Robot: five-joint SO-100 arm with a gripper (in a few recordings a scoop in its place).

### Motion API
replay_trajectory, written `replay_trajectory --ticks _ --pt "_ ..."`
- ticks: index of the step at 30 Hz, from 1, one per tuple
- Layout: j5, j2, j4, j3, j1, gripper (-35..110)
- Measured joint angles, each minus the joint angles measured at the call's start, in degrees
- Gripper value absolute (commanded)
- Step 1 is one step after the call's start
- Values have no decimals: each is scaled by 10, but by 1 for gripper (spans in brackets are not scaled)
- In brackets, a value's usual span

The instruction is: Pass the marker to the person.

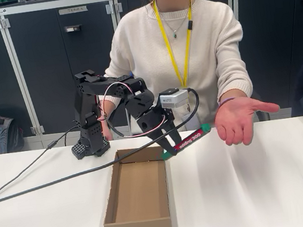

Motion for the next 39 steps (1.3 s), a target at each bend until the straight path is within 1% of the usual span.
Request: replay_trajectory --ticks 10,13,17,21,27,32,39 --pt "-4 18 -111 65 -113 -5" --pt "-9 18 -156 94 -134 -5" --pt "-14 18 -185 102 -153 -5" --pt "-11 16 -180 98 -180 -5" --pt "-2 -75 -134 -30 -188 -5" --pt "-2 -142 -135 -104 -174 -5" --pt "6 -148 -142 -97 -169 -5"
